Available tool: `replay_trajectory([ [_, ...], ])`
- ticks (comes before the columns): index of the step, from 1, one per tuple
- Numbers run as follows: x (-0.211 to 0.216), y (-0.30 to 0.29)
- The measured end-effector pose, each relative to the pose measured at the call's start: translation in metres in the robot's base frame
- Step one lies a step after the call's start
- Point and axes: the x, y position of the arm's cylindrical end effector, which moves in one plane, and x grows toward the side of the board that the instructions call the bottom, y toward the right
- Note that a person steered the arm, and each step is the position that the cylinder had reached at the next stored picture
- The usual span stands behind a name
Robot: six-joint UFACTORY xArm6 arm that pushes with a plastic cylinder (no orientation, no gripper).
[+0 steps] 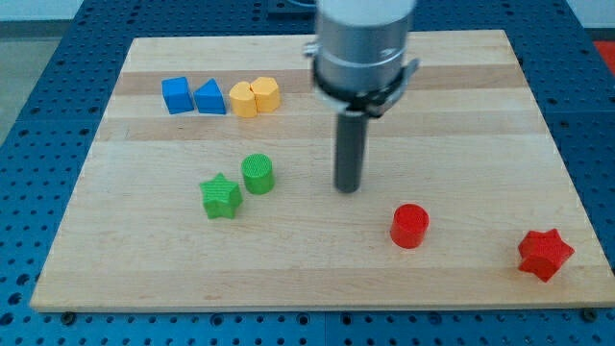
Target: Move the red circle towards the red star
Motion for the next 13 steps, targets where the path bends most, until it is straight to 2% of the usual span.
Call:
replay_trajectory([
  [1, 0.035, -0.007],
  [3, 0.052, 0.034],
  [5, 0.056, 0.088],
  [10, 0.067, 0.159],
  [12, 0.078, 0.155],
  [13, 0.089, 0.126],
])
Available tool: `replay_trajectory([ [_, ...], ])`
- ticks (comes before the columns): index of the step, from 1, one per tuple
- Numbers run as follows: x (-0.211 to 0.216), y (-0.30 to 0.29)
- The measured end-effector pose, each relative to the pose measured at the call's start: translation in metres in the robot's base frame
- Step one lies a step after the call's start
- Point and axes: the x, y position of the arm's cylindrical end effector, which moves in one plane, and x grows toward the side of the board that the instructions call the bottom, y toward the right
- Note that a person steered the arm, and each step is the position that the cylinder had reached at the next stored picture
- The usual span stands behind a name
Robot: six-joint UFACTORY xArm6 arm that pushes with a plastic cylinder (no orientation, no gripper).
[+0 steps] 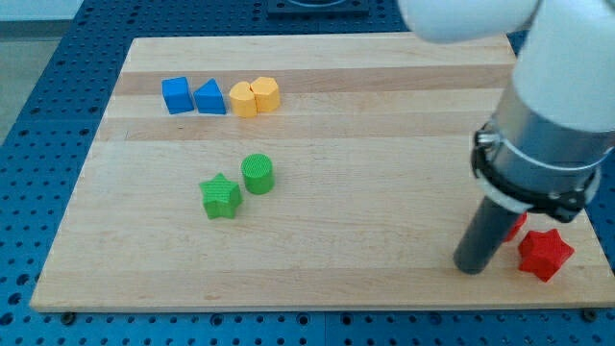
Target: Move the red circle towards the red star
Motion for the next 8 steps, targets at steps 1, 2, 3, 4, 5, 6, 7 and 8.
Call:
replay_trajectory([
  [1, -0.018, -0.024],
  [2, -0.050, -0.008],
  [3, -0.051, -0.005],
  [4, -0.051, 0.029],
  [5, -0.047, 0.029],
  [6, -0.042, 0.029],
  [7, -0.040, 0.029],
  [8, -0.040, 0.029],
])
